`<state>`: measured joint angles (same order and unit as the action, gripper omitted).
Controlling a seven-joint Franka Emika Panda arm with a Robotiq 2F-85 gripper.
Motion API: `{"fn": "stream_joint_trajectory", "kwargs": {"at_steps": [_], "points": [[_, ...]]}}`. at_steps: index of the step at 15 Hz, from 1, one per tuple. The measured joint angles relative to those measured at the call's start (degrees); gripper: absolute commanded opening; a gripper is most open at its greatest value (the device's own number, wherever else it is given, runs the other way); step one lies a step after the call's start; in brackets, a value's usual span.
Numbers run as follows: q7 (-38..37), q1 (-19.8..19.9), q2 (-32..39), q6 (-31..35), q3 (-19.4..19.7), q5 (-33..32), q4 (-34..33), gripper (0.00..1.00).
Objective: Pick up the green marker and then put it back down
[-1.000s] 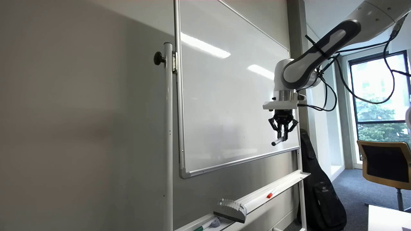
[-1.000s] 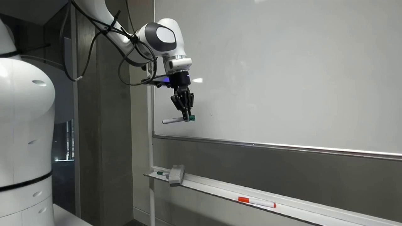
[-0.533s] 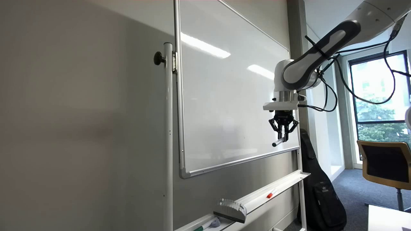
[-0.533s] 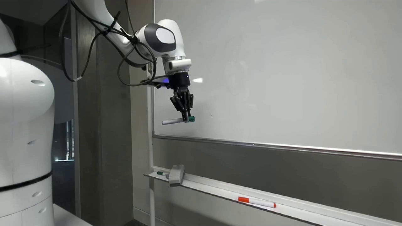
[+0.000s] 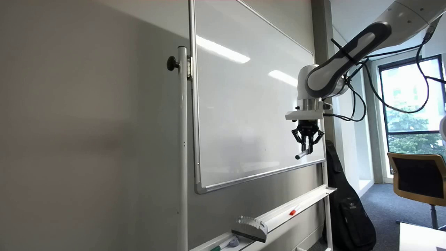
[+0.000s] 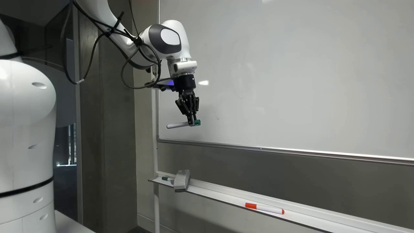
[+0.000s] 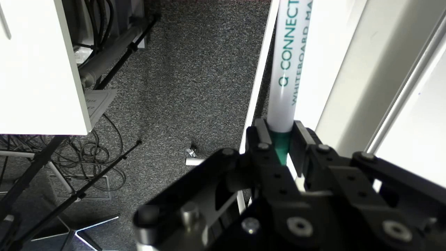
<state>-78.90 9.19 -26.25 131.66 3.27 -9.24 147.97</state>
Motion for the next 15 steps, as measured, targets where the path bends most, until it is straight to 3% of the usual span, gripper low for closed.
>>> {"fn": "stream_joint_trajectory", "kwargs": {"at_steps": [9, 10, 15], "points": [[0.00, 0.01, 0.00, 0.00, 0.00, 0.00, 0.00, 0.19], [0.00, 0.01, 0.00, 0.00, 0.00, 0.00, 0.00, 0.05], [0.00, 0.03, 0.20, 0.11, -0.19, 0.02, 0.00, 0.05]]}}
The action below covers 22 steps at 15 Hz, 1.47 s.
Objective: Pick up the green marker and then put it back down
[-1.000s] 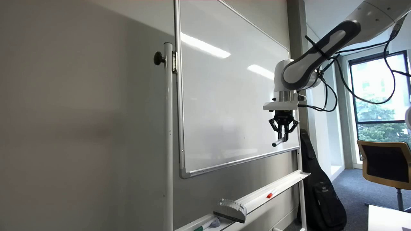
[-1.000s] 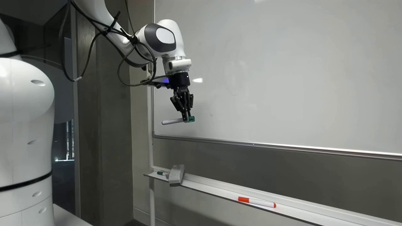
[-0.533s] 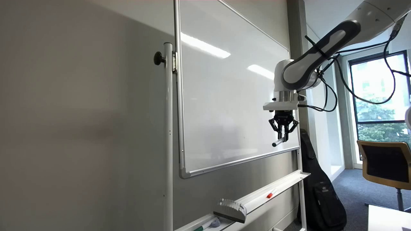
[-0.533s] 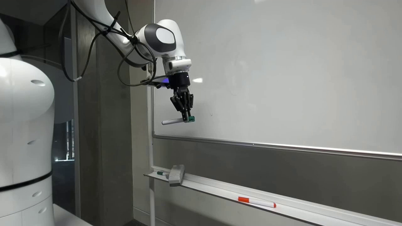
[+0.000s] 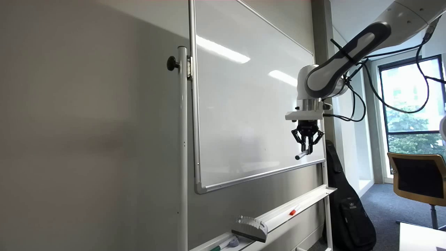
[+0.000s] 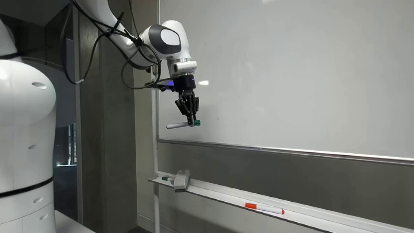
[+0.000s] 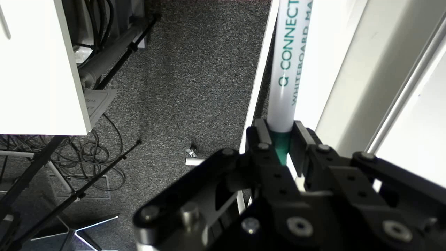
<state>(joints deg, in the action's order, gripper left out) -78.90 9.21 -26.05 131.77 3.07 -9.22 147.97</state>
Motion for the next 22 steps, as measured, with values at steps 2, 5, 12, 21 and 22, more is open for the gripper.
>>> {"fn": "stream_joint_trajectory", "kwargs": {"at_steps": [2, 5, 12, 21, 22], "points": [[0.14, 0.09, 1.07, 0.56, 0.15, 0.59, -0.01, 0.05], [0.71, 0.70, 4.92, 3.10, 0.58, 2.06, -0.21, 0.05], [0.72, 2.95, 18.10, 11.47, 2.32, 2.21, -3.14, 0.05], [3.63, 2.44, 37.94, 15.79, 4.74, 7.27, -14.09, 0.05], [3.77, 2.21, 39.71, 15.85, 5.05, 7.47, -15.52, 0.05]]}}
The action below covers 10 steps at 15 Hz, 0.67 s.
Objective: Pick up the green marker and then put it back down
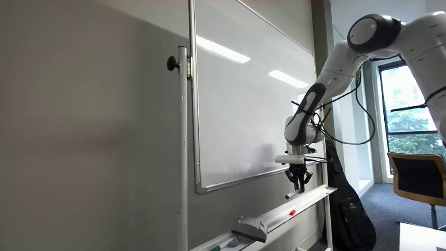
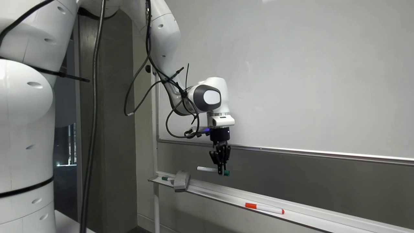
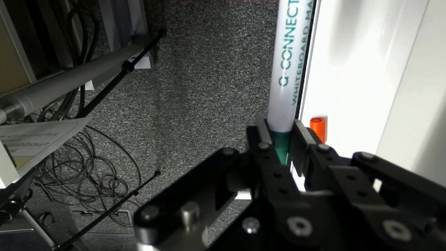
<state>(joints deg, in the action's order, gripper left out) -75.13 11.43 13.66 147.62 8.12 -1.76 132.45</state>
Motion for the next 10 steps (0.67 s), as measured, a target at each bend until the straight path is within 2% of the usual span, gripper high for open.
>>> {"fn": "stream_joint_trajectory", "kwargs": {"at_steps": [4, 10], "points": [[0.15, -1.09, 4.76, 0.00, 1.39, 0.18, -4.59, 0.05], [0.35, -1.66, 7.51, 0.00, 2.62, 0.60, -7.72, 0.05]]}}
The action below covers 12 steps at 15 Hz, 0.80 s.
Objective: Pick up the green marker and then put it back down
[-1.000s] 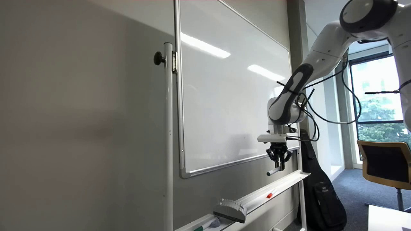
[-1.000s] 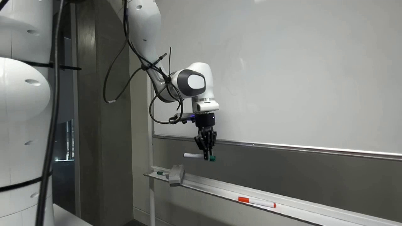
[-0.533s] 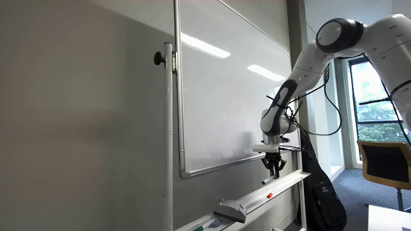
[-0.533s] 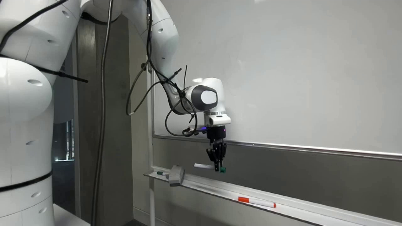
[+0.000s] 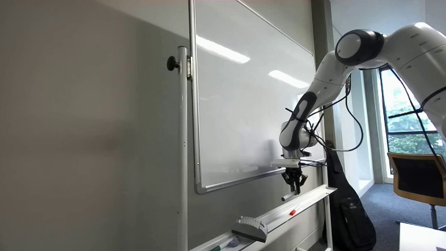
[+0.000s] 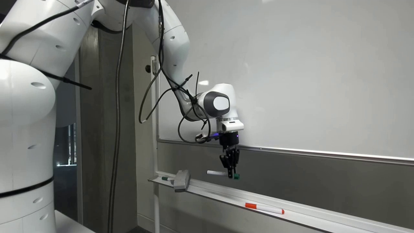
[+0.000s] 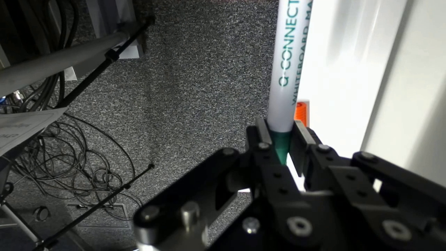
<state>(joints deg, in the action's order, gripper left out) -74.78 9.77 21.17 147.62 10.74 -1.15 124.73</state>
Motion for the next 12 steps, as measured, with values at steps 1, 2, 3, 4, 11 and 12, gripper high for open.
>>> {"fn": "stream_joint_trajectory", "kwargs": {"at_steps": [1, 2, 3, 4, 11, 12], "points": [[0.06, 0.00, 0.21, 0.00, 0.10, 0.11, -0.24, 0.05], [0.16, 0.00, 0.43, 0.00, 0.19, 0.24, -0.44, 0.05], [0.25, 0.00, 0.61, 0.00, 0.27, 0.40, -0.58, 0.05], [0.30, 0.00, 0.72, 0.00, 0.36, 0.55, -0.64, 0.19], [1.30, 0.00, 0.74, 0.00, 0.48, 1.67, -0.65, 0.19], [1.30, 0.00, 0.74, 0.00, 0.48, 1.68, -0.65, 0.19]]}}
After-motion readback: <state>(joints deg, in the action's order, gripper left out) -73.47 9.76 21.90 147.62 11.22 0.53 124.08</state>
